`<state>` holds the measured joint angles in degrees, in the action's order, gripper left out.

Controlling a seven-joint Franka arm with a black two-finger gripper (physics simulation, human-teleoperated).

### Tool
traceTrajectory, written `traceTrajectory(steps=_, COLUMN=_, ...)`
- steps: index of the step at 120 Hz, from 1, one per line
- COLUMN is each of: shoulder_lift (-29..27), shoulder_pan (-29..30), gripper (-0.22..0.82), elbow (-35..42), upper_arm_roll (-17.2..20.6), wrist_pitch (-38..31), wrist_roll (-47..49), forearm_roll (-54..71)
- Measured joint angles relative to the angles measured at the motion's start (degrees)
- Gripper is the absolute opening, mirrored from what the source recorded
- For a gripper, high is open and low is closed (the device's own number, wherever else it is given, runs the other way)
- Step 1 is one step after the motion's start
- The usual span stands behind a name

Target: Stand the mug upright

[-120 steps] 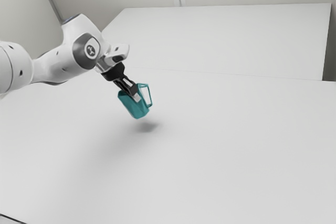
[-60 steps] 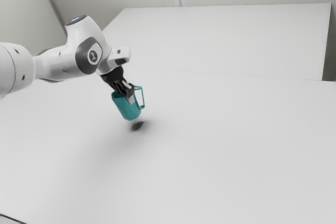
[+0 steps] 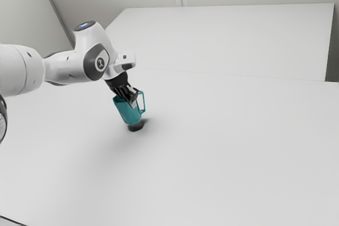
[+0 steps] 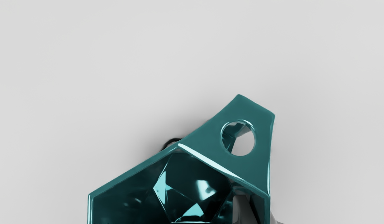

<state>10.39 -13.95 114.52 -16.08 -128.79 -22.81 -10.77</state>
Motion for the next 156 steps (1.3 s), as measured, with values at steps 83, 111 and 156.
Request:
traceTrajectory(steps=83, shoulder_lift=1.76, shoulder_pan=0.48, gripper=0.16, elbow=-0.19, upper_arm_roll=0.22, wrist_pitch=-2.96, wrist_roll=2.89, forearm_roll=-1.28)
traceTrajectory(steps=111, shoulder_lift=-2.46, shoulder_pan=0.60, gripper=0.38, elbow=-0.65, upper_arm_roll=0.14, wrist_pitch=-2.66, wrist_roll=3.22, forearm_roll=-0.32)
traceTrajectory(steps=156, shoulder_lift=-6.68, shoulder_pan=2.65, gripper=0.54, elbow=-11.81, upper_arm_roll=0.88, wrist_pitch=6.64, wrist_roll=3.52, forearm_roll=10.59)
